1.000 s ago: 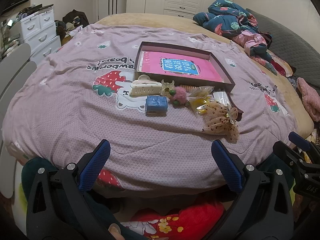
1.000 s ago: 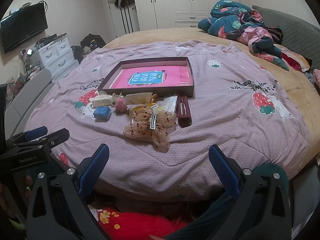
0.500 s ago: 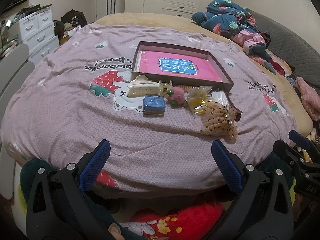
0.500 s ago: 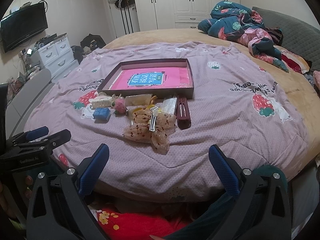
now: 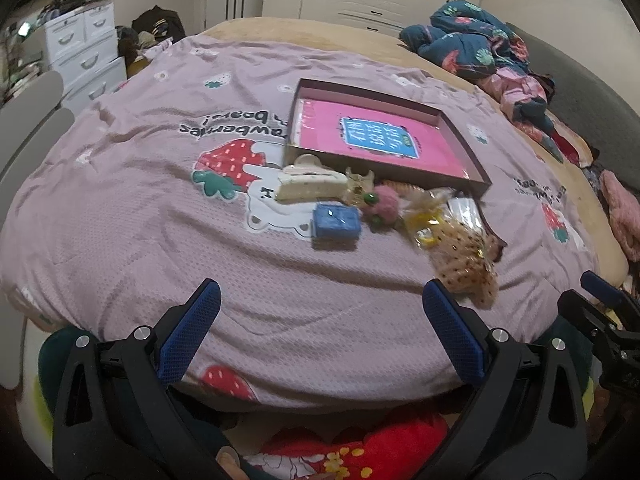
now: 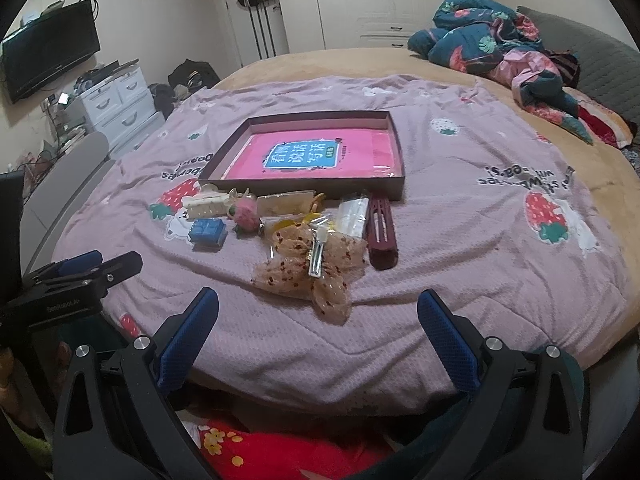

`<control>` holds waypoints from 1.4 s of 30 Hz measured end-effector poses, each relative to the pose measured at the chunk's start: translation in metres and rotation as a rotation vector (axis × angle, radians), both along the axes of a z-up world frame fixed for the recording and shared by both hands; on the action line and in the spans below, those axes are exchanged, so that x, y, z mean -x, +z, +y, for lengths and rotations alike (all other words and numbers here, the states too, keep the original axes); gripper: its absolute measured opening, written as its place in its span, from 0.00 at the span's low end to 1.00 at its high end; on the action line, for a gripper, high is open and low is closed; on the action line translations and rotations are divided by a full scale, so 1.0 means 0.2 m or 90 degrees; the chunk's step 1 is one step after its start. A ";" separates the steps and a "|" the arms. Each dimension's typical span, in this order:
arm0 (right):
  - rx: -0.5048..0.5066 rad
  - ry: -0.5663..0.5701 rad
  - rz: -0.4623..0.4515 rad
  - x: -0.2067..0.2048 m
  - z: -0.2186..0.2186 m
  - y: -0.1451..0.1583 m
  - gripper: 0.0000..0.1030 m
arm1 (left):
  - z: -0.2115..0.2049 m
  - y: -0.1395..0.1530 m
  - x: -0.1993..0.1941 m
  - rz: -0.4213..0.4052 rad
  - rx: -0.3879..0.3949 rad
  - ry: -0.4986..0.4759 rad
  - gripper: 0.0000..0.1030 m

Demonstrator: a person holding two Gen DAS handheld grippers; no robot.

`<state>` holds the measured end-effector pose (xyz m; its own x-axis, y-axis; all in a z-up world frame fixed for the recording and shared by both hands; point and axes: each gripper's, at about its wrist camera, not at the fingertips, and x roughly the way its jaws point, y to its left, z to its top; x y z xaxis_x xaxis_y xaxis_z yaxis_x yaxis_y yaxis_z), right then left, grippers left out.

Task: Organize jewelry
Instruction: 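Grasp the blue square box with the left tool while the right tool grasps the lace bow clip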

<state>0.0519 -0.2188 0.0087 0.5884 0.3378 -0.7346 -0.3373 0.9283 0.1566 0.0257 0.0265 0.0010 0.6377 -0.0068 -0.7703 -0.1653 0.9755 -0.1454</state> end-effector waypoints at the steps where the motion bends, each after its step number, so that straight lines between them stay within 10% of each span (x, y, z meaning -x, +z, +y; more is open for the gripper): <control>1: -0.004 0.003 0.010 -0.03 0.01 -0.01 0.96 | 0.02 0.00 -0.01 0.001 0.000 0.004 0.92; 23: 0.043 0.000 0.072 -0.37 0.20 -0.32 0.95 | 0.07 -0.25 -0.41 0.078 0.038 -0.034 0.92; 31: 0.029 0.015 0.107 -0.42 0.20 -0.40 0.55 | 0.03 -0.35 -0.48 0.105 0.044 -0.057 0.91; 37: 0.019 0.039 0.099 -0.39 0.17 -0.39 0.28 | 0.01 -0.36 -0.52 0.104 0.038 -0.066 0.69; 42: 0.004 0.049 0.077 -0.35 0.12 -0.33 0.24 | -0.03 -0.34 -0.55 0.095 0.032 -0.086 0.37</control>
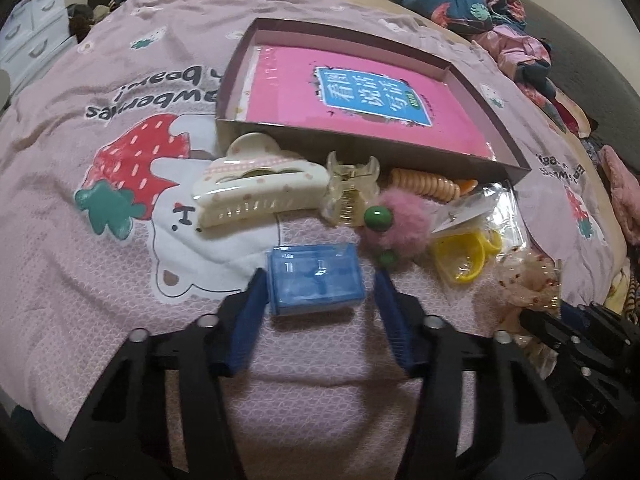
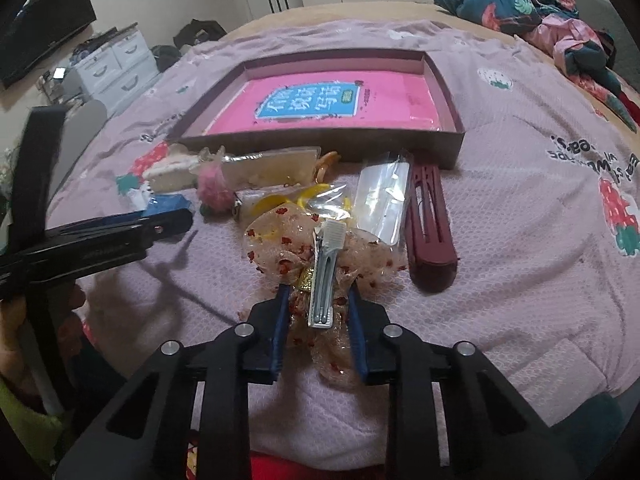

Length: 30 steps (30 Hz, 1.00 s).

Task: Organize jewelry
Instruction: 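Grasp the blue square box with the left tool while the right tool grasps the lace bow clip, then lower the blue box into the tray with the left tool while the right tool places the bow clip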

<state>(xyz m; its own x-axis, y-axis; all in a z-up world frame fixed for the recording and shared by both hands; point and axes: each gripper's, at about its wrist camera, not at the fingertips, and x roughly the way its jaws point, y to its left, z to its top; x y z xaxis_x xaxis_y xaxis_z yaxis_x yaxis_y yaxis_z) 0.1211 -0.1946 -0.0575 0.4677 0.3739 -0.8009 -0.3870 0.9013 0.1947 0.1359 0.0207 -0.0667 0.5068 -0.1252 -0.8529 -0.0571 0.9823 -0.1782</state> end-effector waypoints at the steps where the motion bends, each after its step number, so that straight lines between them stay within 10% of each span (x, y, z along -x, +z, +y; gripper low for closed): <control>1: -0.003 -0.001 -0.002 0.00 -0.01 0.01 0.24 | -0.01 0.00 0.00 -0.001 0.007 -0.007 0.38; 30: -0.031 -0.037 -0.129 -0.39 -0.23 0.54 0.24 | 0.01 0.42 -0.24 -0.095 0.004 -0.020 0.38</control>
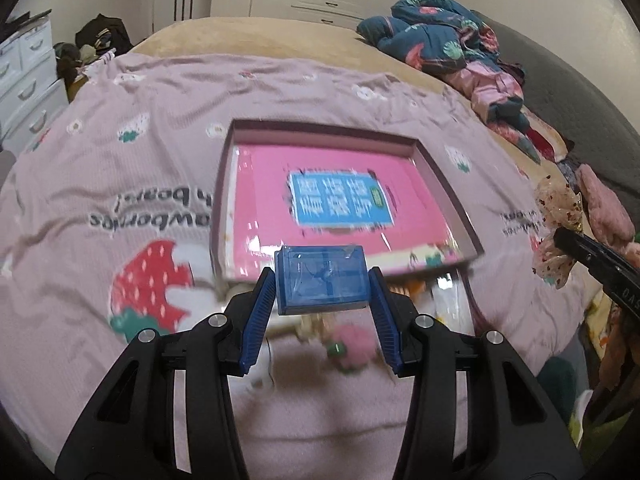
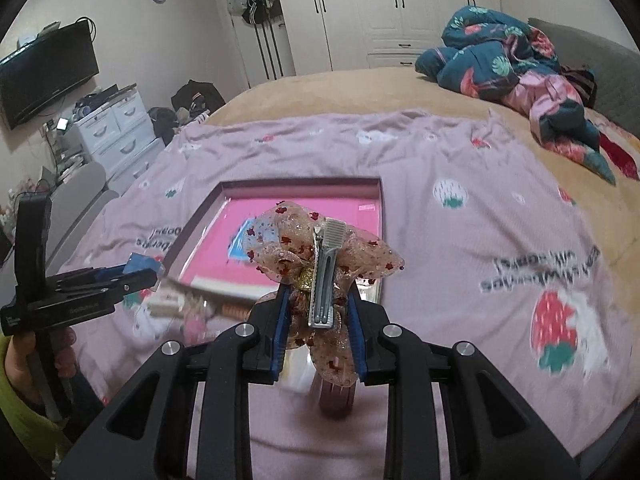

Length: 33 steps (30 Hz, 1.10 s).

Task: Organize jewelry
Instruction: 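Lower the blue box into the tray with the left tool while the right tool places the bow clip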

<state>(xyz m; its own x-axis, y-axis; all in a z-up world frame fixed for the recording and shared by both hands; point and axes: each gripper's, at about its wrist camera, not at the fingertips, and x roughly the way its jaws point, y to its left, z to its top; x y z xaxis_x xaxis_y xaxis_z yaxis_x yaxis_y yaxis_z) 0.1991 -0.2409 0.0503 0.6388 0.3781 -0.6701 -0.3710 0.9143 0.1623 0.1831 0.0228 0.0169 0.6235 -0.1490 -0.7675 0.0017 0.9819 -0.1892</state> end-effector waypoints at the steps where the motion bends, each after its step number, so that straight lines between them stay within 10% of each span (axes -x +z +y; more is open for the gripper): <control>1: 0.003 0.001 -0.001 -0.03 0.01 0.01 0.24 | 0.01 0.01 -0.02 -0.001 0.000 0.002 0.38; 33: 0.051 0.012 0.133 -0.57 0.27 -0.50 0.40 | 0.10 -0.28 -0.49 0.072 -0.003 0.006 0.48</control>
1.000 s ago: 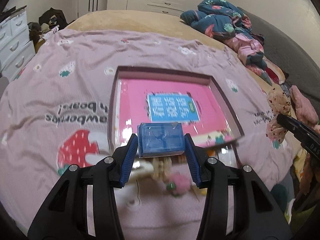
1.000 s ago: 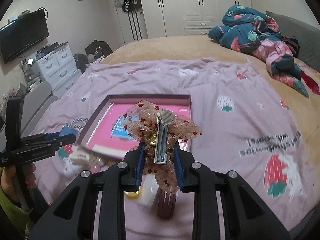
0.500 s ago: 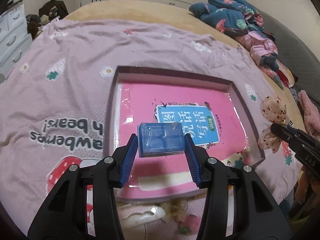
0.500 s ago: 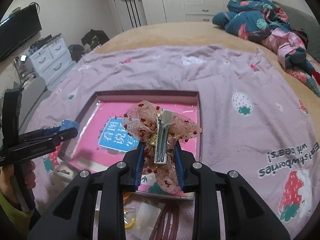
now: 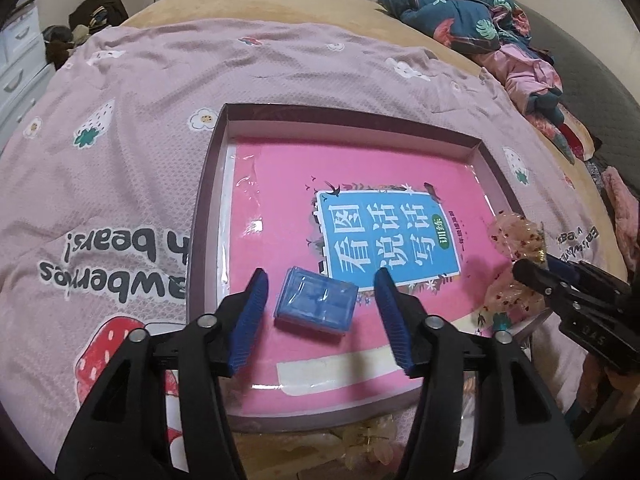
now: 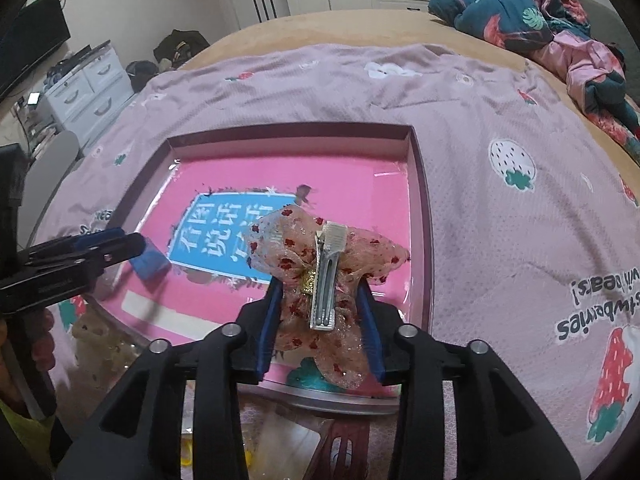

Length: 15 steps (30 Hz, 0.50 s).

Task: Organize jewelry
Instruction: 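Lower the blue box into the tray with the left tool while the right tool places the bow clip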

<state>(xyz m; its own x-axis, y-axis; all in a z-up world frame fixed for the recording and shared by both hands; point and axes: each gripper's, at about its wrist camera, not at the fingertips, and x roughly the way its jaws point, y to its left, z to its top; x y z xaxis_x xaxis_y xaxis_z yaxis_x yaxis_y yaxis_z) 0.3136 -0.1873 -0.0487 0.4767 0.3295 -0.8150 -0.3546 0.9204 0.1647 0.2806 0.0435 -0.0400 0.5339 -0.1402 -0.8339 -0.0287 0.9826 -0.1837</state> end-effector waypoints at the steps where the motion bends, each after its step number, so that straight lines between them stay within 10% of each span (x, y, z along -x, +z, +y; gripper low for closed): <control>1: 0.001 -0.002 -0.004 0.01 0.00 0.00 0.44 | 0.00 0.00 0.01 0.000 -0.002 0.000 0.49; 15: -0.031 -0.030 -0.096 0.21 -0.13 0.27 0.77 | 0.01 0.20 0.20 -0.047 -0.001 0.014 0.81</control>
